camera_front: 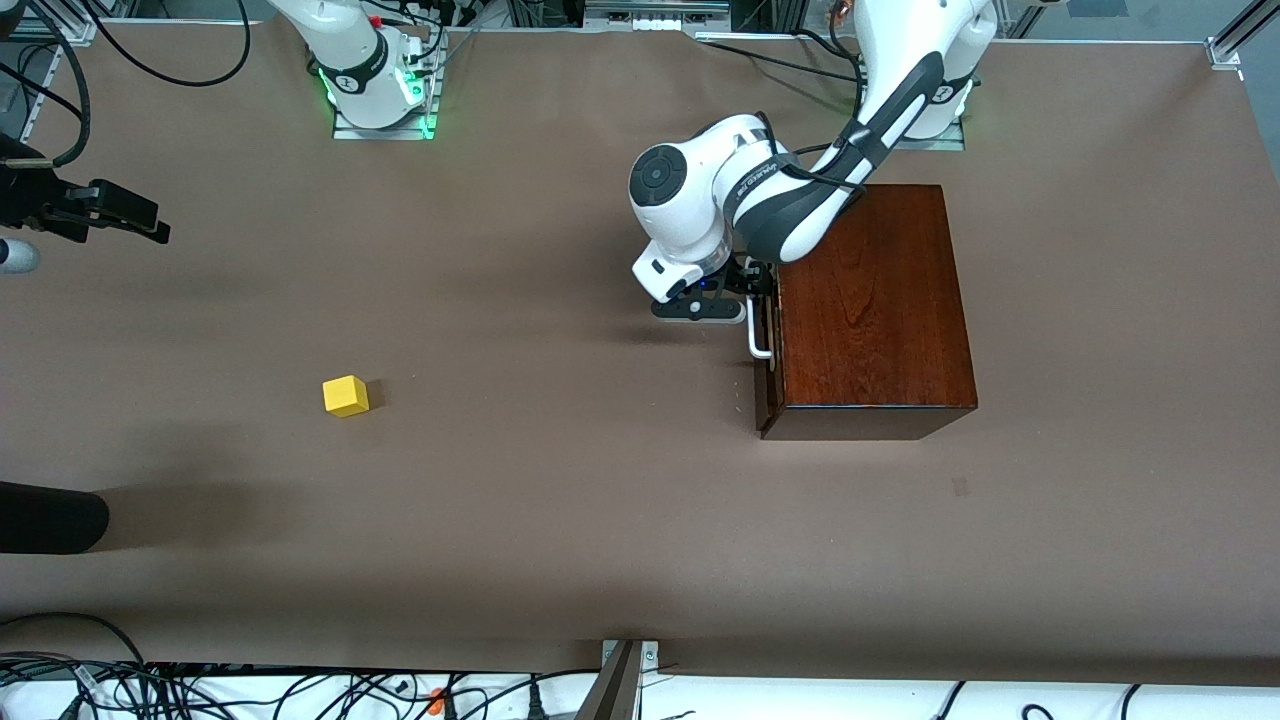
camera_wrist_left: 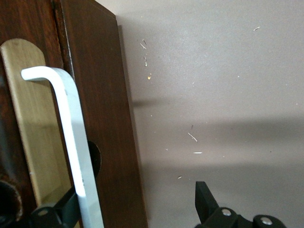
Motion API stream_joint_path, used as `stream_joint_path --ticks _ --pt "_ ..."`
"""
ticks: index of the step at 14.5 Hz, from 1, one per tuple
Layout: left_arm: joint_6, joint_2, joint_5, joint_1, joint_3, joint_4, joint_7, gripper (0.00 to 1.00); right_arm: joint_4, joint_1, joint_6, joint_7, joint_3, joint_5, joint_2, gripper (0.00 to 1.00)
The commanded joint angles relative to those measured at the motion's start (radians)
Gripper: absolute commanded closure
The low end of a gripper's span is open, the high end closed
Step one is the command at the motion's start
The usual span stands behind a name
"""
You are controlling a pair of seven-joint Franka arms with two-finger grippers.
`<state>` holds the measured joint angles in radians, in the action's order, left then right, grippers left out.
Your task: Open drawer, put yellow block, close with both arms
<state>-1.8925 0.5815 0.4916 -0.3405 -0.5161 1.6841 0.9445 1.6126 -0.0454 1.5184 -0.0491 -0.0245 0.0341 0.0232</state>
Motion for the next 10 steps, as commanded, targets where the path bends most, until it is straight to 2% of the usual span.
stream_joint_path --ticks 1,3,10 --pt "-0.022 0.017 0.035 -0.005 -0.009 -0.009 0.039 0.0 -0.006 -0.011 -0.017 0.006 0.009 0.0 -0.006 0.0" --pt "-0.031 0.024 0.035 -0.006 -0.009 -0.015 0.039 0.0 -0.006 -0.011 -0.017 0.006 0.009 0.0 -0.006 0.0" --pt "-0.028 0.11 0.013 -0.106 -0.012 -0.161 0.073 0.0 -0.006 -0.011 -0.015 0.006 0.009 0.0 -0.006 0.0"
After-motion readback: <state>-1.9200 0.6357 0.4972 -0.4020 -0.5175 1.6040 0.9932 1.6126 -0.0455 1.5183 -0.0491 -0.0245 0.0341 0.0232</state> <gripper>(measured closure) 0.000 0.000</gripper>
